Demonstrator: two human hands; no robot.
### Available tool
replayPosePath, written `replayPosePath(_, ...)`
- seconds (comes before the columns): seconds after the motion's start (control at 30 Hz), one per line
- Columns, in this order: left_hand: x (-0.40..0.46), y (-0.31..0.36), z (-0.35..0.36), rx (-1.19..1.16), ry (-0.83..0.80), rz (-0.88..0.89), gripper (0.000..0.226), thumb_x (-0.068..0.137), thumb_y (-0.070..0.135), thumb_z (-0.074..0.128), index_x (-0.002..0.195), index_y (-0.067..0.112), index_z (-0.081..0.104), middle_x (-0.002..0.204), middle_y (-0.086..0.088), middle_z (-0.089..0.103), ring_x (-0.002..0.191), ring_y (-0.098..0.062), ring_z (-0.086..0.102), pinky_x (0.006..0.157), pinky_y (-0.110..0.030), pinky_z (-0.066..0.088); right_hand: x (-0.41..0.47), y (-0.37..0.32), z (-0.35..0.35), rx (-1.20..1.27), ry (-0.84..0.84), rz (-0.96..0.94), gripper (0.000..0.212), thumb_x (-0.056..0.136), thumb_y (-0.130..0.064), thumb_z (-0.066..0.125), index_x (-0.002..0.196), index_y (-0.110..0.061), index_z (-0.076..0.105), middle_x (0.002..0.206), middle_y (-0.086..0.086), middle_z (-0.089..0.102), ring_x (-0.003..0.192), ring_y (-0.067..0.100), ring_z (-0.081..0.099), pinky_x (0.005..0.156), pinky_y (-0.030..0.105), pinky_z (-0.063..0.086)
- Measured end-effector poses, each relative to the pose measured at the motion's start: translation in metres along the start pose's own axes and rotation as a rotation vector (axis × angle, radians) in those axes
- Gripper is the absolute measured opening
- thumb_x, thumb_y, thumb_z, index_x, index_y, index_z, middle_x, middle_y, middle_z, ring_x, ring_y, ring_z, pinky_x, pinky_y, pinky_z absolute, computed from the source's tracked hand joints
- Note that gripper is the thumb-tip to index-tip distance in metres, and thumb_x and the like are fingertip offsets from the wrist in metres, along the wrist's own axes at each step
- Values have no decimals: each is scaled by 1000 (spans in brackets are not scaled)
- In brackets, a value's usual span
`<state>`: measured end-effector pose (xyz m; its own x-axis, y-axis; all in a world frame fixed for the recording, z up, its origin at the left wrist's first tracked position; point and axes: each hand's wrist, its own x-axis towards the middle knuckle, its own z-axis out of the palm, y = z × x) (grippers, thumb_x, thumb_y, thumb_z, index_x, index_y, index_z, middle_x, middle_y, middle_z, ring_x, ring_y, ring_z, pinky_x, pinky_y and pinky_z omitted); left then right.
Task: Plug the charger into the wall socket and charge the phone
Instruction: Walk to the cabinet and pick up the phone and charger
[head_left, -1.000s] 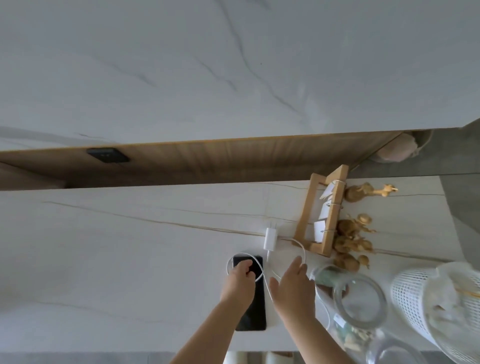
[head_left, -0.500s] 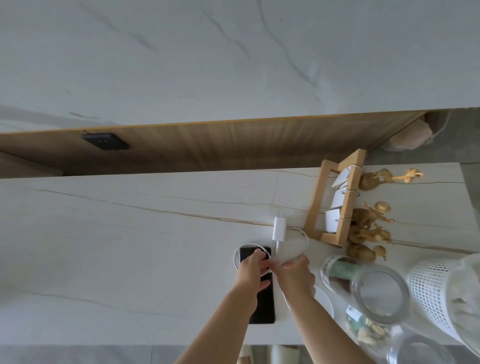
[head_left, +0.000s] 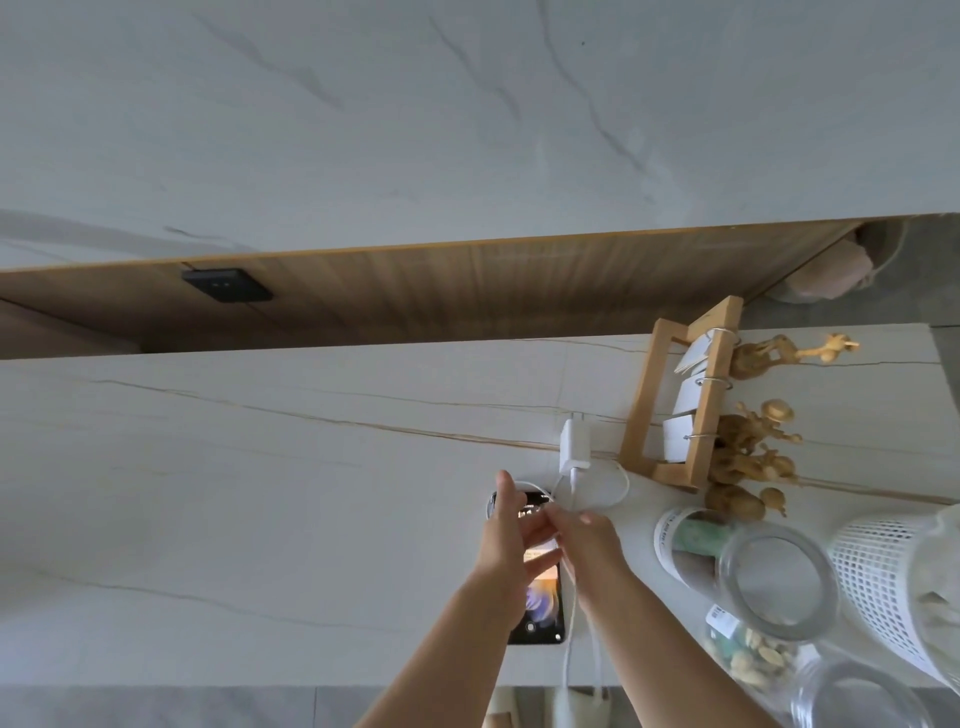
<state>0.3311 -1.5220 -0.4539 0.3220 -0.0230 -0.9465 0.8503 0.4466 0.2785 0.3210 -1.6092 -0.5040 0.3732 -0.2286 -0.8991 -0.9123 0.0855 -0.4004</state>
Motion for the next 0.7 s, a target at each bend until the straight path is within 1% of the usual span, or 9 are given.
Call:
replayPosePath(0.07,-4,0,-1,44,-28,35,50,96,53,34,119,14,55,89,-4,72,88,-15,67,70,-31,54,-2,-1,-3,69,-49,17,33,85,-17,61,91,15,63,94,34,67,83,38,66,72,36,49)
replayPosePath(0.13,-7,3,-3,111,-42,80,49,97,52,33,100,13,61,85,-3,73,84,-13,67,65,-26,55,-8,-8,-4,179,-132,60,21,89,-11,60,83,9,61,79,25,63,72,34,63,66,33,48)
replayPosePath(0.23,-14,9,-7,158,6,181,48,97,50,36,101,11,64,92,-8,73,84,-18,67,61,-26,57,-11,-18,-3,219,-202,128,15,86,-4,64,74,-6,55,62,8,48,56,17,48,53,26,39)
replayPosePath(0.33,-15,8,-20,291,218,353,28,97,41,44,84,24,62,88,-2,72,83,-17,66,81,-40,58,-9,-22,-6,48,-163,92,8,83,4,63,87,-1,59,56,5,42,40,11,33,34,19,27)
replayPosePath(0.4,-13,8,-31,397,357,416,19,97,32,45,89,22,61,96,-5,71,93,-24,66,92,-43,53,-7,-19,-11,-104,-111,48,14,83,5,60,96,1,61,55,5,42,39,11,33,34,19,26)
replayPosePath(0.47,-8,3,-40,496,443,341,23,96,22,44,110,18,61,111,-11,68,106,-30,62,93,-35,47,-5,-15,-14,-261,-57,-9,14,83,0,59,97,0,60,61,5,47,49,15,42,43,22,32)
replayPosePath(0.57,10,-13,-52,550,399,131,39,94,12,41,132,11,52,126,-15,62,109,-30,59,91,-34,45,-9,-11,-12,-410,-5,-83,8,85,-6,57,84,-5,50,71,5,48,61,17,46,51,26,32)
replayPosePath(0.63,21,-23,-53,500,327,33,40,92,10,43,131,10,53,126,-17,62,109,-31,60,94,-39,48,-6,-6,-11,-411,8,-99,19,86,-6,56,73,-10,42,68,5,45,58,17,41,51,27,30)
replayPosePath(0.7,35,-32,-57,470,263,8,32,91,14,45,118,8,60,110,-14,67,100,-29,62,85,-36,50,-6,-5,-10,-437,4,-107,10,86,-7,54,78,-7,47,70,7,48,58,18,42,55,27,33)
